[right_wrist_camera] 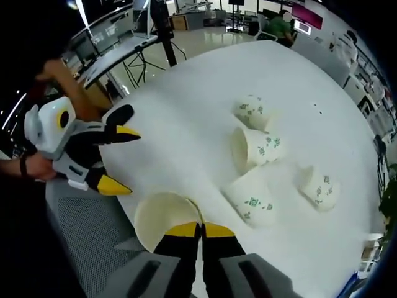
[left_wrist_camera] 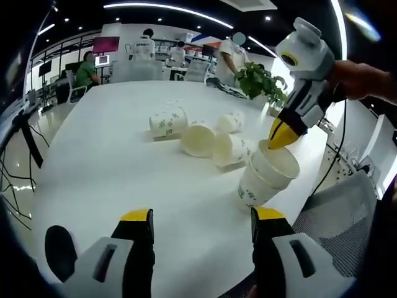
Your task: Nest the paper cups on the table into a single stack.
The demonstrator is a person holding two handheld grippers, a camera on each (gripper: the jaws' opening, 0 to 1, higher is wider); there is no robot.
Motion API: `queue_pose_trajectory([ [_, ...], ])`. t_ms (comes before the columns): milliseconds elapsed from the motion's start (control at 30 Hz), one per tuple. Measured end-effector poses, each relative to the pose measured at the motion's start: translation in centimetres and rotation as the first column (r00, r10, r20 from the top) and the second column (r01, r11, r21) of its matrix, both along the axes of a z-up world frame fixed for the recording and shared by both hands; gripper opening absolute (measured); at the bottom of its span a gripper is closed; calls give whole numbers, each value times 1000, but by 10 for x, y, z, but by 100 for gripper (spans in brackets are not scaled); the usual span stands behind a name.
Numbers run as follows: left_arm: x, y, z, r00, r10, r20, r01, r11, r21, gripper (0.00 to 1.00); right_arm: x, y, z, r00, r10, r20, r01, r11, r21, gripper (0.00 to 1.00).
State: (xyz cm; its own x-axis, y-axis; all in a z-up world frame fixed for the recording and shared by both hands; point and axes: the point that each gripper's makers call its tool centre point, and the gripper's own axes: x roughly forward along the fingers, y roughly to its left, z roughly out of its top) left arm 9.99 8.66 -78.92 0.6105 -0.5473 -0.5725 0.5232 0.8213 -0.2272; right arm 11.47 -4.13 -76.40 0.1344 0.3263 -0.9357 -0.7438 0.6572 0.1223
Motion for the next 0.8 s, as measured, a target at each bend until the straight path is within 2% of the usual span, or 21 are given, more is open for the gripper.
queue_pose_trajectory([
  [133, 0, 1, 0, 1000, 2, 0, -2, 1000, -1, 62, 4, -1, -6, 1000, -6, -3, 6, 1000, 0, 0],
  [500, 0, 1, 0, 1000, -1, 0, 1, 1000, 6, 62, 2, -1, -2, 1000, -15, 6, 15, 1000, 10, 2],
  [667, -1, 0, 1, 1000, -6, -1, 6, 1000, 9, 62, 4, 1, 5, 999, -43, 5, 43, 997, 71, 7],
  [800, -1, -1, 2, 1000, -6, -2, 6, 1000, 10, 62, 13, -8, 18, 993, -119, 15, 116, 984, 133, 8],
])
